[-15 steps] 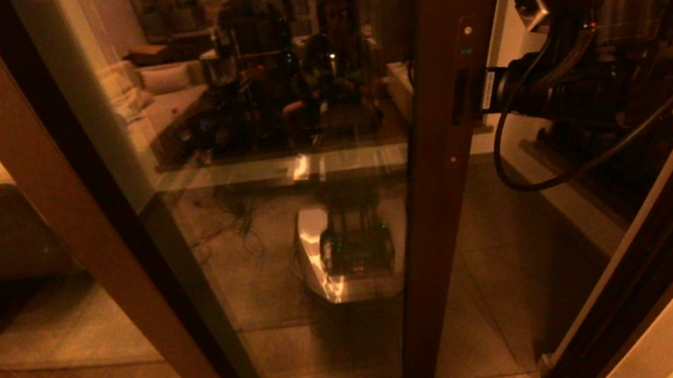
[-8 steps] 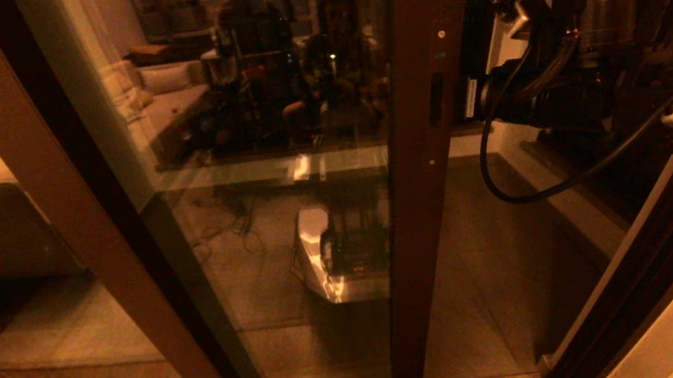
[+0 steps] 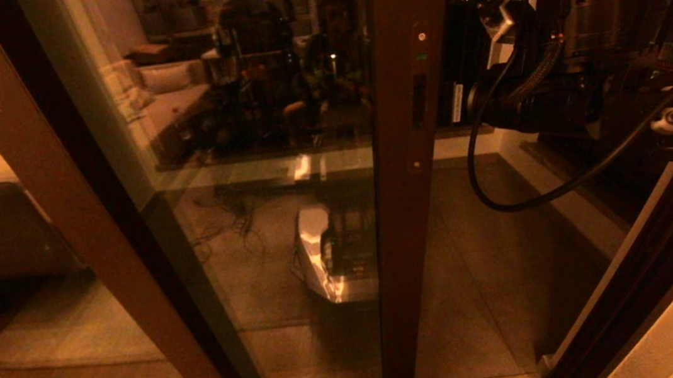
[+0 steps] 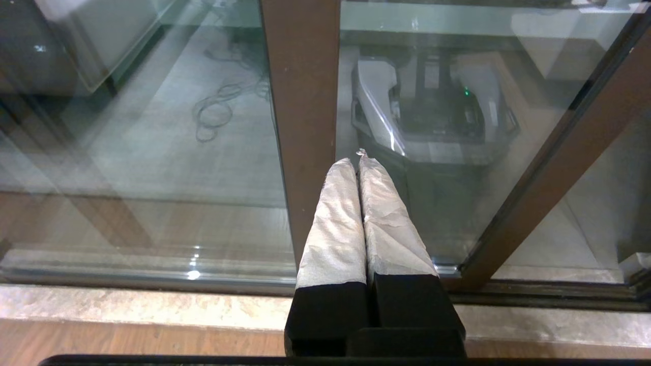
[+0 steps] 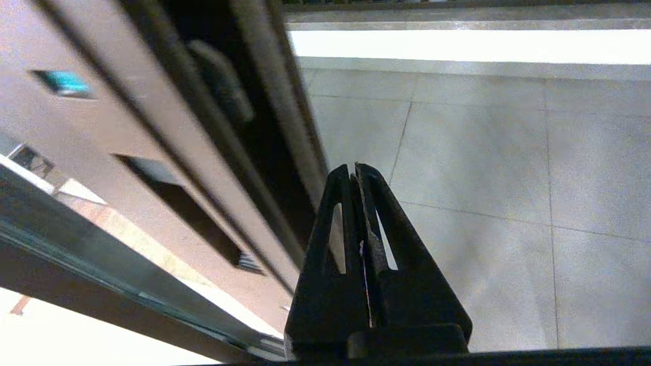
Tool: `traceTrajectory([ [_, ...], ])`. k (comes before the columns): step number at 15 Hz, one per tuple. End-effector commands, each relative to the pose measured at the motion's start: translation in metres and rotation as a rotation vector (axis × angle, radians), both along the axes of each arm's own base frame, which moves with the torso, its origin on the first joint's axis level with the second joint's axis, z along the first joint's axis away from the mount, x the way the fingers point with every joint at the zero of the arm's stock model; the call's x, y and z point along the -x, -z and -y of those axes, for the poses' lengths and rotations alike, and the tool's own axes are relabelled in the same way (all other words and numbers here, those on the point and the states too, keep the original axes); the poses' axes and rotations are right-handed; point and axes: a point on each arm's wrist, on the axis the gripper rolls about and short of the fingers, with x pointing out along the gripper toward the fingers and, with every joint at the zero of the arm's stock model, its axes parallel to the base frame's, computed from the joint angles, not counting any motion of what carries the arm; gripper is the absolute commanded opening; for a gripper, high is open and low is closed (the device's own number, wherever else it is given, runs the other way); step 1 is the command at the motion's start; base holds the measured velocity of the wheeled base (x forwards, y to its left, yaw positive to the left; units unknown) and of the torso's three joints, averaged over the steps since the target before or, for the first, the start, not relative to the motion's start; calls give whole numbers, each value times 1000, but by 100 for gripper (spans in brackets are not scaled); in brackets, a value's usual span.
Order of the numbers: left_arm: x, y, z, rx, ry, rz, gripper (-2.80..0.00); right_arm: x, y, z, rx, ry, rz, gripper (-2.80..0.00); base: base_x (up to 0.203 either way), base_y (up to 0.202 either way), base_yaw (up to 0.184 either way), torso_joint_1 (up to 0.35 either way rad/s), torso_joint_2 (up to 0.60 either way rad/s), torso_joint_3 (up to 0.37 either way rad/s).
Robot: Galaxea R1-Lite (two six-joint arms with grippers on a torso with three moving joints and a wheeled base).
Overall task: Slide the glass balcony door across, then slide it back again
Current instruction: Open the slid door
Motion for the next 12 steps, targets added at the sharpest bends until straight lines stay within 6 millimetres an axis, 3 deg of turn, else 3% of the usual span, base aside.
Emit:
traceTrajectory([
  [1,0,0,0,1,-1,0,-280,3,2,-6,4,-11,-5,-280,0,0,0,0,0,0],
  [12,0,0,0,1,-1,0,-280,15,16,-39,14,-37,8,-280,0,0,0,0,0,0],
])
